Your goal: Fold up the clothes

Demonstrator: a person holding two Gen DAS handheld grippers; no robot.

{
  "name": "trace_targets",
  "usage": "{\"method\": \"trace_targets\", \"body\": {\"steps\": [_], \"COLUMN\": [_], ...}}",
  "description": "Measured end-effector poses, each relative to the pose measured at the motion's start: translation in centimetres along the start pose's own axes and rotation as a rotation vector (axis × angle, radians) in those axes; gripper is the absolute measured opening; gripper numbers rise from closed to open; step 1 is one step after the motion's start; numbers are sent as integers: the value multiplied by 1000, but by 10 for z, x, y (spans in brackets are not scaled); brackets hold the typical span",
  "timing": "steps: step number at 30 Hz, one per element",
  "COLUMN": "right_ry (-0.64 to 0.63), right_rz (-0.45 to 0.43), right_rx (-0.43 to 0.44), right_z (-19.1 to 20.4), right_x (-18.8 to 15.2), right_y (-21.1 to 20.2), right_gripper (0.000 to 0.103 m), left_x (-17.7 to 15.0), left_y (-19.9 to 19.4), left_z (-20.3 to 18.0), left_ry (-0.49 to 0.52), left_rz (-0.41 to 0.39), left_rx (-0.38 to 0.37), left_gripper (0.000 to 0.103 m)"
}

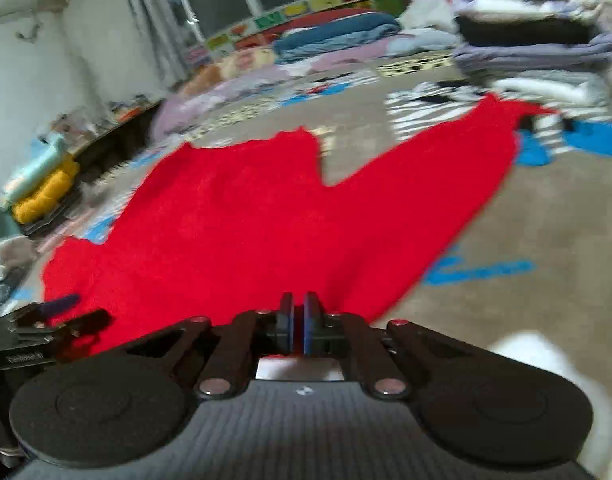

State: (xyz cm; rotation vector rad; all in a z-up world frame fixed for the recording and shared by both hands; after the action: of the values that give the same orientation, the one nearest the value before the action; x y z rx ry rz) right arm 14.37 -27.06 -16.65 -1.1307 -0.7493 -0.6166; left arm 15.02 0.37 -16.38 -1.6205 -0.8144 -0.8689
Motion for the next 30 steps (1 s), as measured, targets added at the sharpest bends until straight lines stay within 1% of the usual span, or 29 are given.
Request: {"method": "trace_targets", "body": {"steps": [1, 2, 3, 4, 6, 9, 10, 11, 12, 14, 15, 16, 18, 20, 21, 22, 23, 25, 26, 28, 30], "right_ry": [-4, -6, -20, -39, -77, -169, -166, -151, -110, -14, 29, 70, 85, 116, 130, 140, 157, 182, 169, 127, 91], "right_rz": [3, 4, -5, -29, -83, -103, -103, -100, -72, 2, 12, 14, 7, -24, -39, -52, -68, -92, -99, -108, -113], "right_rx": [-15, -29, -45, -42, -23, -26, -23, -19, -28, -54, -59, -61, -66, -60, -66, -74, -67, -37, -25, -4, 11], "right_z": [1, 3, 7, 13, 23, 34, 33, 30, 21, 1, -7, -13, -16, -19, -20, -20, -21, -20, -17, -11, -5], "right_x": [0, 1, 2, 4, 10, 20, 23, 26, 24, 17, 16, 17, 16, 14, 14, 14, 16, 26, 33, 49, 63], "right_y": [-6, -13, -18, -22, -29, -16, -8, 1, 11, 31, 30, 26, 15, 5, 1, -2, -4, -3, 1, 11, 25], "right_gripper": [2, 8, 21, 26, 26, 26, 26, 26, 26, 20, 9, 5, 5, 9, 19, 33, 37, 37, 37, 37, 37], "left_x": [1, 2, 3, 4, 4, -1, -2, -1, -1, 0, 1, 3, 8, 13, 16, 19, 21, 24, 25, 29, 35], "left_y": [-1, -2, -3, -4, -5, 1, 1, -2, -4, -8, -11, -13, -13, -11, -10, -9, -8, -3, 0, 6, 12], "left_z": [1, 2, 3, 4, 5, 3, 3, 4, 5, 6, 7, 9, 13, 19, 21, 24, 26, 32, 35, 42, 49], "left_ry": [-6, -11, -17, -23, -28, 0, 6, 9, 11, 16, 14, 6, -31, -77, -99, -122, -145, -179, -190, -212, -232], "left_rz": [-2, -5, -7, -10, -7, 26, 31, 28, 26, 21, 19, 17, 21, 28, 32, 35, 38, 56, 65, 78, 88], "left_rx": [3, 5, 8, 10, 14, 37, 42, 46, 49, 56, 58, 59, 57, 53, 51, 50, 48, 50, 51, 47, 42], "left_gripper": [98, 98, 98, 98, 98, 98, 98, 98, 98, 98, 98, 98, 98, 98, 98, 98, 98, 95, 93, 83, 80]}}
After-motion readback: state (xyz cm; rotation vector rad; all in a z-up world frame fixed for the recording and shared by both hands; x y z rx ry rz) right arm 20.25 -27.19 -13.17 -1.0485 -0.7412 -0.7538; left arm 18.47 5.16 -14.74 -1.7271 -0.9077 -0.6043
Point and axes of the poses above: each gripper's, at about its wrist camera, not at the fingertips, and y roughly the way its jaws point, z to its left, x to its top, the point moved 7 cm from there along y, roughly the way its jaws point, and after that the axes turned 6 degrees about -y, right-handed, at the moved point
